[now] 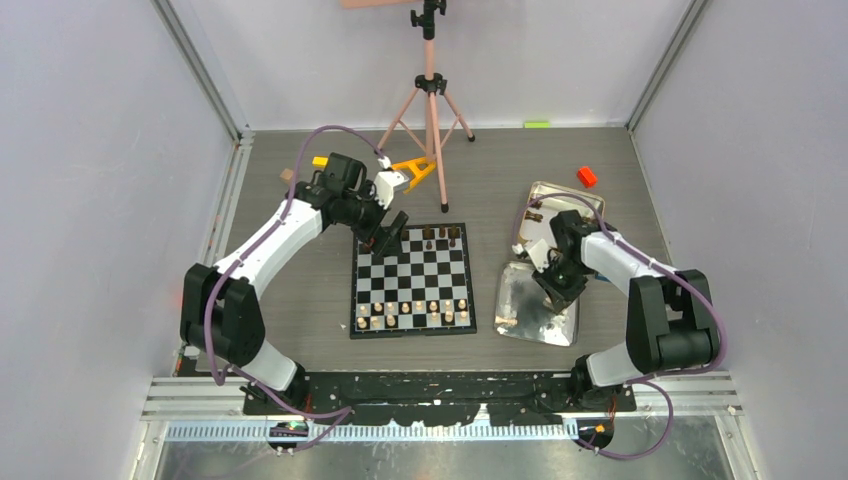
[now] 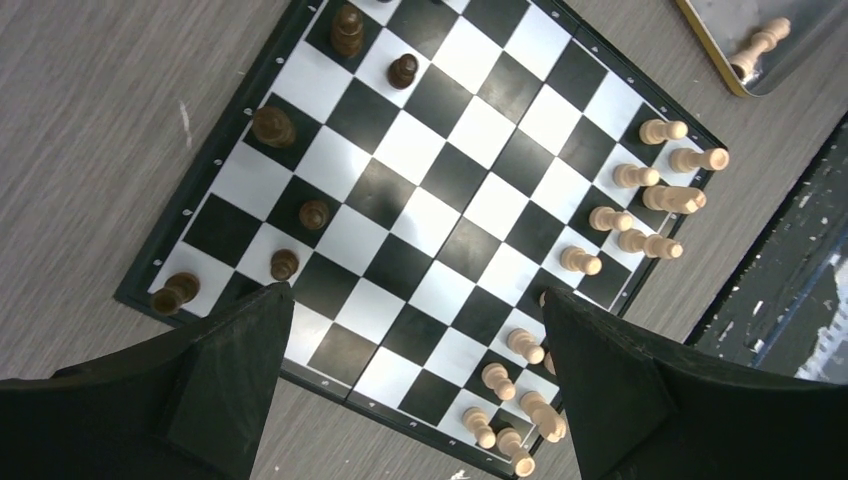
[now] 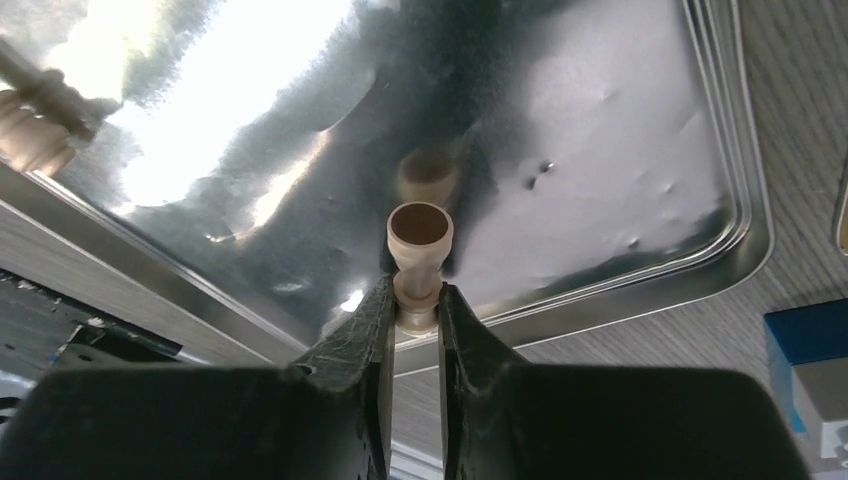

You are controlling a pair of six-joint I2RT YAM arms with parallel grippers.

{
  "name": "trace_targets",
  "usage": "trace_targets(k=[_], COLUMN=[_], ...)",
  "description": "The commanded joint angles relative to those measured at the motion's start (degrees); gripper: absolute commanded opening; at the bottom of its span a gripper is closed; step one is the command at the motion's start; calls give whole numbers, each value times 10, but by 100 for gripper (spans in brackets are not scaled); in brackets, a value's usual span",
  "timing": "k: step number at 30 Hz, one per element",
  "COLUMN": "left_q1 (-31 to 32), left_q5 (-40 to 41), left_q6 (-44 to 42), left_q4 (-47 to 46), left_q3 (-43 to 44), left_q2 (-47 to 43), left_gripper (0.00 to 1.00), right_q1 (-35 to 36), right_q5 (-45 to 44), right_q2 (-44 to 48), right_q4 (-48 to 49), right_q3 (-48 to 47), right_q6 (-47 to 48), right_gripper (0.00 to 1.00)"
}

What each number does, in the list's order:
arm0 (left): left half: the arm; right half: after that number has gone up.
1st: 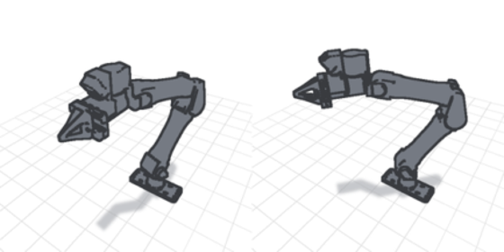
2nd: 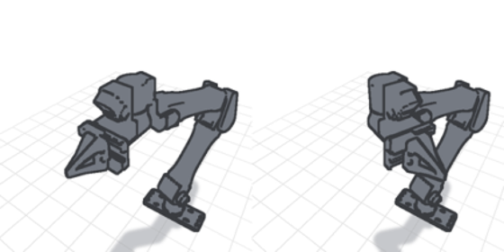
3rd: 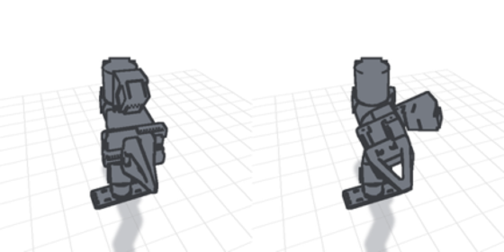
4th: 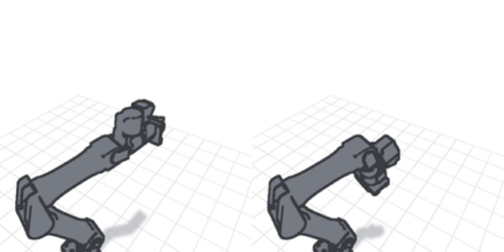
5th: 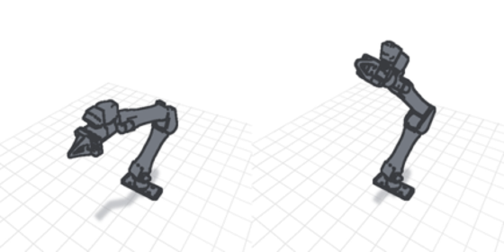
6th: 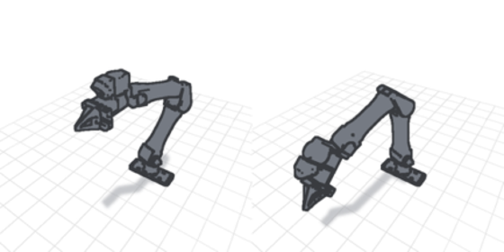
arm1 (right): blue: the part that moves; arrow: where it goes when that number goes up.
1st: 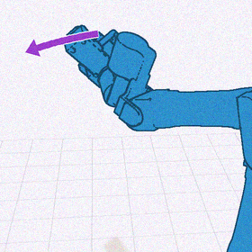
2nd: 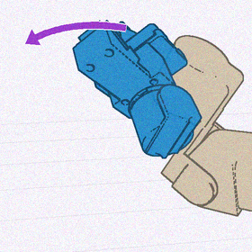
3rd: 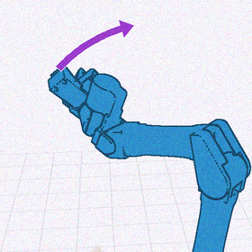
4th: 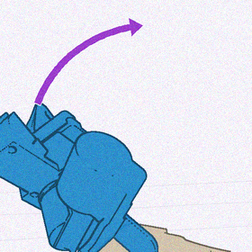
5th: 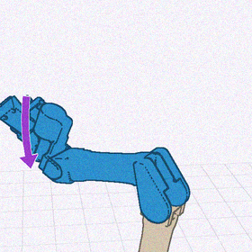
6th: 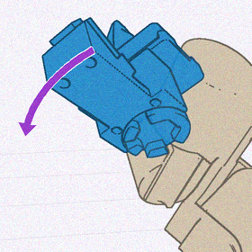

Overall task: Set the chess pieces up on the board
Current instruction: Pick up the chess piece from the storage box.

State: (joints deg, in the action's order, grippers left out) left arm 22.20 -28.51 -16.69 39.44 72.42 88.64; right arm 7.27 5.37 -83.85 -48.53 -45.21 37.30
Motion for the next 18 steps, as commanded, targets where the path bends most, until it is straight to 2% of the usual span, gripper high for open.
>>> trace_targets(k=[1,6,9,13,18], left_q1=[-2,0,11,25,40], left_q5=[-76,-190,-252,-299,-308], left_q6=[15,78,169,292,403], left_q4=[-44,-101,-149,-193,-223], left_q3=[-18,-18,0,48,106], left_q2=[-6,-2,13,53,107], left_gripper=[100,98,94,89,86], right_q1=[-3,13,49,96,143], right_q5=[42,160,211,252,275], right_q2=[30,29,21,2,-24], right_q4=[-51,-118,-129,-108,-70], right_q3=[-49,-157,-214,-290,-359], right_q6=[17,22,3,-38,-91], right_gripper=[2,1,1,1,1])
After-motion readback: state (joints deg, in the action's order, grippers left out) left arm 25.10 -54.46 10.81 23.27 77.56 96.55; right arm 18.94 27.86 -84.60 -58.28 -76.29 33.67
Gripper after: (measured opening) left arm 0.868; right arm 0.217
